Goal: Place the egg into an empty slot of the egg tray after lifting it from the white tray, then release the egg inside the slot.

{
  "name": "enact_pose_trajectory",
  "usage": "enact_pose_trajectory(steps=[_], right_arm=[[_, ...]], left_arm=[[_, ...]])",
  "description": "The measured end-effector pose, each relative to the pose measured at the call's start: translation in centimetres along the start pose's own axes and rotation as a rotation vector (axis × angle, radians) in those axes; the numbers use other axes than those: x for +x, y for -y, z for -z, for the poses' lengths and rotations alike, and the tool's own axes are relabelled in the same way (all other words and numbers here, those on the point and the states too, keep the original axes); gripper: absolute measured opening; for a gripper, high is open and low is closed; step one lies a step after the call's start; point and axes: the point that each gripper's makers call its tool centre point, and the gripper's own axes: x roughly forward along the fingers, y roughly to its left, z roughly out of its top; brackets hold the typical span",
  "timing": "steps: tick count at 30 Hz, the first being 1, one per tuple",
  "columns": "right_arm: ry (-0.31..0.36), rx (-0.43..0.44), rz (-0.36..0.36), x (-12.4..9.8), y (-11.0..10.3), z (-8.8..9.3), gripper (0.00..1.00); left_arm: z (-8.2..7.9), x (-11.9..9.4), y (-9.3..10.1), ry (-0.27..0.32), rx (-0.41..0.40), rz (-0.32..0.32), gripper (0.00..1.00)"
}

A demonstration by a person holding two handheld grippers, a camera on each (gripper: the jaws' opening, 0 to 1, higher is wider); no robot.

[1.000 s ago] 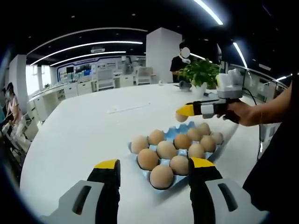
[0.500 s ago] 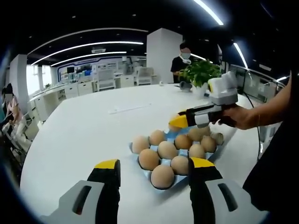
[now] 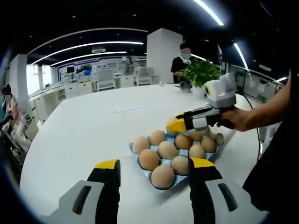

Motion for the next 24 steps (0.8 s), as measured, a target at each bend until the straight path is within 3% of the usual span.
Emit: enact_pose_trajectory(steps=[11, 16, 24], right_arm=[[-0.04, 0.061, -0.005, 0.5, 0.0, 1.0, 0.25], [-0.054, 0.127, -0.006, 0.7, 0.2, 1.3, 0.26], [-0.073, 0.078, -0.016, 1.0, 0.1, 1.2, 0.26]], left_arm=[[-0.1, 0.1, 0.1, 0.001, -0.005, 0.002, 0.59], [0.0, 0.1, 0.1, -0.001, -0.006, 0.0, 0.59], [0.0, 0.1, 0.0, -0.002, -0.002, -0.003, 0.58]])
